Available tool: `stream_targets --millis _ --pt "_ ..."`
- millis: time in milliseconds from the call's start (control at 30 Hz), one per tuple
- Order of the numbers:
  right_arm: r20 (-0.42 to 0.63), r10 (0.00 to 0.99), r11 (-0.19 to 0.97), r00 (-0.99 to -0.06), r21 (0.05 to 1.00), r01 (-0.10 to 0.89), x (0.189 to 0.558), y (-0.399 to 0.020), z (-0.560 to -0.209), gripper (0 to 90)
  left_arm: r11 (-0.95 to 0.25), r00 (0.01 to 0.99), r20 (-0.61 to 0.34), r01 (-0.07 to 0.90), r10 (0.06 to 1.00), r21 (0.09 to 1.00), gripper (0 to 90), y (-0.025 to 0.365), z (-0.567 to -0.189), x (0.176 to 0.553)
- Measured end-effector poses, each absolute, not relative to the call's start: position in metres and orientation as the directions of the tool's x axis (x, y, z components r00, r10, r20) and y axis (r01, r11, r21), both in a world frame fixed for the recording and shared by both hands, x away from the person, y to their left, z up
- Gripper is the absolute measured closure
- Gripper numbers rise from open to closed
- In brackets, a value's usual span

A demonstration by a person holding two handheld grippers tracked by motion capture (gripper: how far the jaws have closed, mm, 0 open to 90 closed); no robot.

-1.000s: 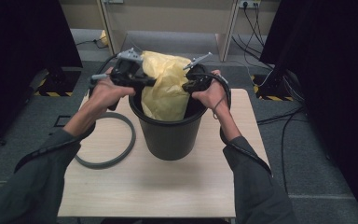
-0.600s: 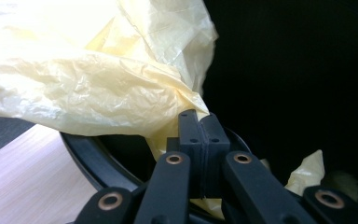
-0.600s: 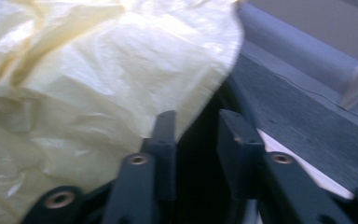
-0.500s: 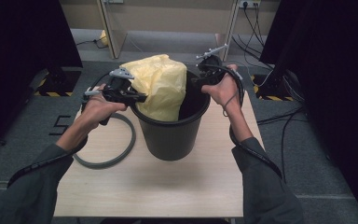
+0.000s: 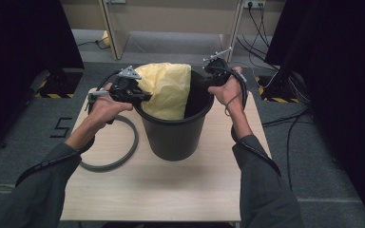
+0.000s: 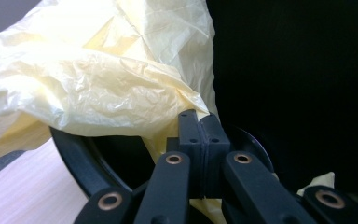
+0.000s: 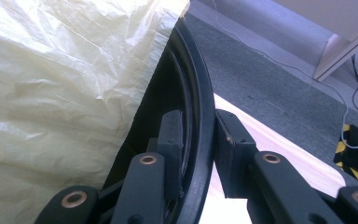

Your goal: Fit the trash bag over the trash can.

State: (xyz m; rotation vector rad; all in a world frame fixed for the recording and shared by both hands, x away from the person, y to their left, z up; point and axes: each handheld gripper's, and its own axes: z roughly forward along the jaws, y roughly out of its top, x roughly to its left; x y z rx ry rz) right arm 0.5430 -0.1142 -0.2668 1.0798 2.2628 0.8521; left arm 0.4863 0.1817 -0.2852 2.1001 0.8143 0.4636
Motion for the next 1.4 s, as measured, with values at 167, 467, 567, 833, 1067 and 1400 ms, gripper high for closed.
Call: stream_targets --millis 167,467,567,833,1067,1400 --pt "-0.186 0.830 0.481 -0.526 0.716 0.505 0.548 -0.110 -0.259 56.0 -0.463 0.727 0.054 0.376 0.684 0.803 89.0 0.182 -0.286 0.490" --pt "-0.152 0.813 0.470 -0.562 0.741 0.480 0.566 -0.063 -0.232 42.0 -0.478 0.735 0.063 0.371 0.675 0.796 89.0 0.182 -0.285 0.490" --pt "-0.179 0.807 0.498 -0.562 0.717 0.487 0.577 -0.044 -0.235 35.5 -0.486 0.740 0.069 0.366 0.669 0.794 88.9 0.182 -0.285 0.490" --pt "-0.340 0.750 0.627 -0.567 0.639 0.446 0.589 -0.018 -0.248 64.9 -0.475 0.742 0.063 0.359 0.668 0.803 88.8 0.183 -0.286 0.490" --pt "-0.367 0.716 0.661 -0.593 0.630 0.408 0.585 -0.022 -0.242 90.0 -0.471 0.739 0.058 0.365 0.671 0.803 88.8 0.183 -0.286 0.490" --pt "-0.238 0.669 0.632 -0.705 0.681 0.370 0.545 -0.049 -0.232 90.0 -0.457 0.729 0.049 0.373 0.682 0.807 85.5 0.182 -0.286 0.488"
